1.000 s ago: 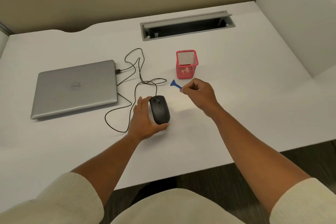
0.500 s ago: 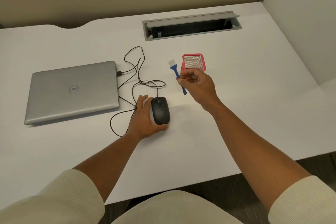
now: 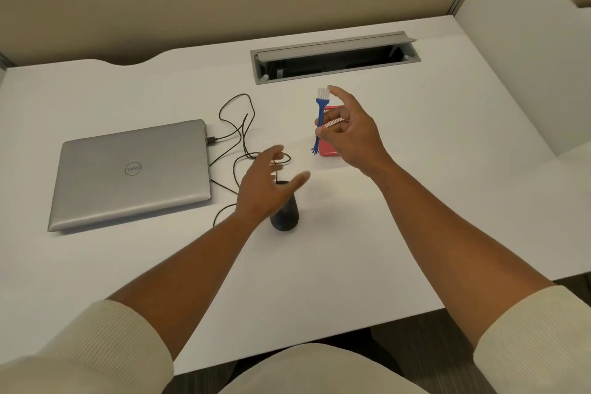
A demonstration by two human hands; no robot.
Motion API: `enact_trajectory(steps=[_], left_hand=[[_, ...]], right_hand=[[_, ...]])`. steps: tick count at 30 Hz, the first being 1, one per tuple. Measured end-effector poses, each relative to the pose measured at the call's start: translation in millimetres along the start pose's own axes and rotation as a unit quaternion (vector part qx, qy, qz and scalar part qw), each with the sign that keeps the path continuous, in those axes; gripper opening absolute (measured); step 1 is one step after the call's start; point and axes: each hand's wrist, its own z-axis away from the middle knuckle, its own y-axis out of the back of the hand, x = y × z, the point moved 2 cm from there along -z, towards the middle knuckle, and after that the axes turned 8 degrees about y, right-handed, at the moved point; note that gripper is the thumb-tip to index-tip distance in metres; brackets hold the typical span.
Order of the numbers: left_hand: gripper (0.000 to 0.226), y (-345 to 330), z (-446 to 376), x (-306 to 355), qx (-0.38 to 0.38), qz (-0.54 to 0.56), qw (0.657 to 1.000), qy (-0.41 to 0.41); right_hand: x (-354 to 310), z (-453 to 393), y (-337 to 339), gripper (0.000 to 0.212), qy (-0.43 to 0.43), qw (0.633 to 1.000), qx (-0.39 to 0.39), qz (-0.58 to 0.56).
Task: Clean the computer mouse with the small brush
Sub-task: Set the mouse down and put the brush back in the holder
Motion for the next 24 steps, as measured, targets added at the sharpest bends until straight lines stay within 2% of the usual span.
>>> enact_trajectory(steps=[2,5,9,14,24], left_hand=[[0.067,4,-13,33,0.026,0.03,0.999,-0.02],[0.05,7,-30,77,0.059,0.078,0.993,-0.058],[0.043,8,-47,116,0.071,0.097,0.989,-0.087],[0.029,8,-63,132,0.078,0.095,0.988,-0.095],[0.025,-4,-84,138,0.07,0.068,0.994,-0.053]], right_hand=[[1,-7,4,0.076,0.014,0.999,0.001,0.032],[2,-17,10,0.078,0.034,0.998,-0.016,0.05],[2,-28,18,0.072,0.039,0.997,-0.031,0.067],[2,-41,28,0.061,0.064,0.993,-0.042,0.085],[15,-66,39,0.038,0.083,0.99,-0.038,0.109]])
